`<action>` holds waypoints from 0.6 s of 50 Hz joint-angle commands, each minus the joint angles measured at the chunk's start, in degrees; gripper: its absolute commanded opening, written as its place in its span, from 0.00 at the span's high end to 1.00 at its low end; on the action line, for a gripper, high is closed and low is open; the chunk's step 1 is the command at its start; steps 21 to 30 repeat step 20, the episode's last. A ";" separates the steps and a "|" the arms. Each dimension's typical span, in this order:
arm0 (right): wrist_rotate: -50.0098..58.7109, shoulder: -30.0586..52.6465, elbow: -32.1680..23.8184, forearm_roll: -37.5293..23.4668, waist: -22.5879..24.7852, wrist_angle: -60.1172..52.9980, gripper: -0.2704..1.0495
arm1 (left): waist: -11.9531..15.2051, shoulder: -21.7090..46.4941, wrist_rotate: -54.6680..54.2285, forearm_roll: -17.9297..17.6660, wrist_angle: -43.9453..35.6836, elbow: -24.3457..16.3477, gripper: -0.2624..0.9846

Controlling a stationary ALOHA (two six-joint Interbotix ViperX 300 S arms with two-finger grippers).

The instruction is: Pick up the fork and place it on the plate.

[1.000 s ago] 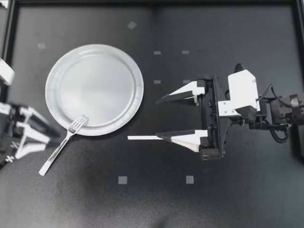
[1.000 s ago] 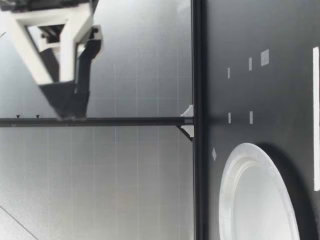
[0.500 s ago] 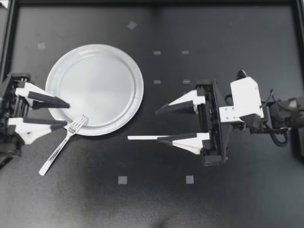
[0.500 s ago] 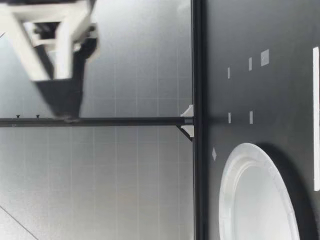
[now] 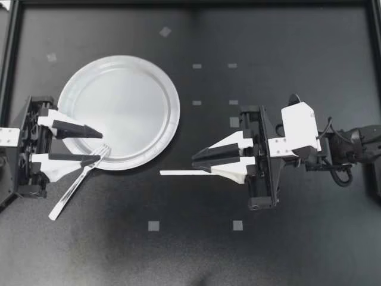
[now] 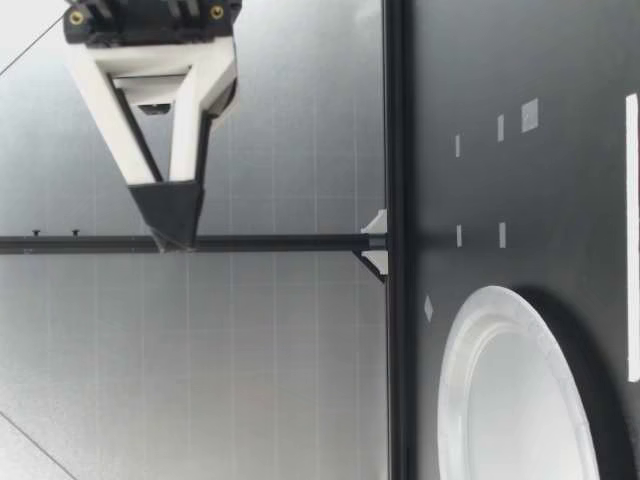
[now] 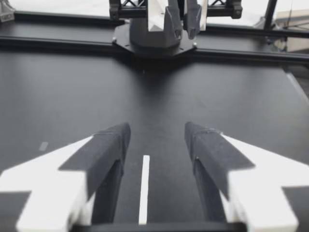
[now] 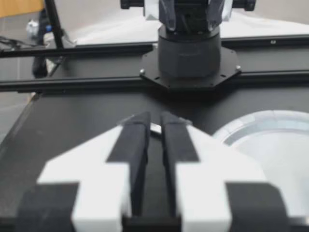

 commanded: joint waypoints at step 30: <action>0.00 -0.62 -1.14 0.00 0.26 -0.53 0.61 | 0.18 -0.44 -3.08 0.00 1.23 2.02 0.39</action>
